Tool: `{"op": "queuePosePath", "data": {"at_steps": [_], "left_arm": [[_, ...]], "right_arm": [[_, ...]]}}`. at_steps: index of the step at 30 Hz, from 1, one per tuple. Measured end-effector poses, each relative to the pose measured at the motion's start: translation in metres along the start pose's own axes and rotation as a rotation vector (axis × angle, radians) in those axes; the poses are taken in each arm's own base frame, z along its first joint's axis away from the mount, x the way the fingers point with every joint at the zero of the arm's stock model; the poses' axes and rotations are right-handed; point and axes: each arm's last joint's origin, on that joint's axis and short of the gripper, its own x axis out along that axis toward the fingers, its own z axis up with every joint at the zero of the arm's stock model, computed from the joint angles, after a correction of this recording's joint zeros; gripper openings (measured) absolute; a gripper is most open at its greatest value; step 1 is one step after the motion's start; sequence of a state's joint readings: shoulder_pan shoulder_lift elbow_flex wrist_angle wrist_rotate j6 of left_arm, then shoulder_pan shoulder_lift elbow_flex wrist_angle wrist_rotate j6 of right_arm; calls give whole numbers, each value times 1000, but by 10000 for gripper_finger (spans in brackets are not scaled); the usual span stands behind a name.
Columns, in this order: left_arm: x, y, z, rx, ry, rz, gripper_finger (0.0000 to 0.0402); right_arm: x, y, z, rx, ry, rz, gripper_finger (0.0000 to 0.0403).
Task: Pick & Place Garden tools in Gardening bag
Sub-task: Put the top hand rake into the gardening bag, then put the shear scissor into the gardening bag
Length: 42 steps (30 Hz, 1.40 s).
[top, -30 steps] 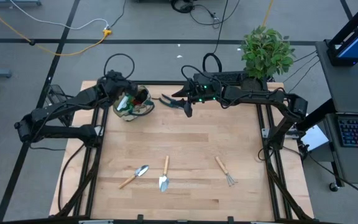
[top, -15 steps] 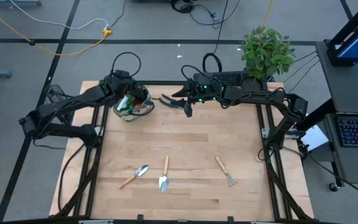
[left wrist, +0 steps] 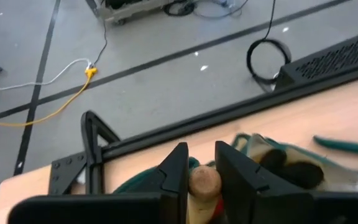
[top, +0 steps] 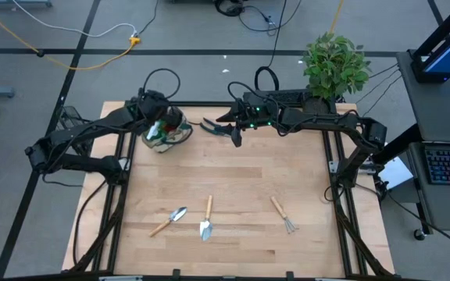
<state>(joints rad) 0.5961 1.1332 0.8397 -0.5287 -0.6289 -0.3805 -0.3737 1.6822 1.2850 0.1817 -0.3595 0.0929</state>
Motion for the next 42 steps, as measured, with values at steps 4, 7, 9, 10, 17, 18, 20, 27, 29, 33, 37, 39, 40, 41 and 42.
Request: {"op": "queuePosePath", "data": {"at_steps": [4, 7, 9, 10, 17, 18, 20, 27, 29, 33, 37, 39, 40, 41, 42], "left_arm": [[0, 1, -3, -13, 27, 13, 74], [0, 1, -3, -12, 28, 12, 82], [0, 1, -3, -8, 28, 12, 82], [1, 1, -4, -7, 26, 11, 79], [10, -2, -20, -18, 46, -22, 71], [9, -2, -20, -21, 42, -26, 77], [7, -1, -18, -32, 29, -38, 91], [-8, 6, -7, -46, -84, -78, 126], [-14, 11, -4, -53, -120, -87, 133], [-30, 21, 0, -81, -182, -105, 148], [-49, 34, 3, -134, -250, -152, 160], [-57, 39, 3, -150, -269, -208, 162], [-61, 41, 3, -158, -278, -239, 163], [-64, 43, 3, -167, -286, -265, 163], [-68, 45, 3, -175, -293, -296, 163]], "right_arm": [[0, 0, 0, 0, 0, 0, 172], [0, 0, 0, 0, 1, 0, 173], [0, 0, 0, 0, 0, 0, 174], [0, 0, 0, 0, 0, 0, 174], [0, 0, 0, 0, 0, 0, 173], [0, 0, 0, 0, 0, 0, 173], [0, 0, 0, 0, 0, 0, 173], [0, 0, 0, 0, -1, -1, 173], [0, -1, 0, 0, -2, -22, 176], [0, -1, 0, -2, -5, -47, 184], [0, -1, 0, -1, -5, -48, 184], [1, -2, -1, 1, -2, -56, 181], [3, -3, -3, 2, 2, -69, 179], [5, -4, -5, 5, 9, -75, 178], [8, -6, -9, 10, 21, -78, 177]]}}
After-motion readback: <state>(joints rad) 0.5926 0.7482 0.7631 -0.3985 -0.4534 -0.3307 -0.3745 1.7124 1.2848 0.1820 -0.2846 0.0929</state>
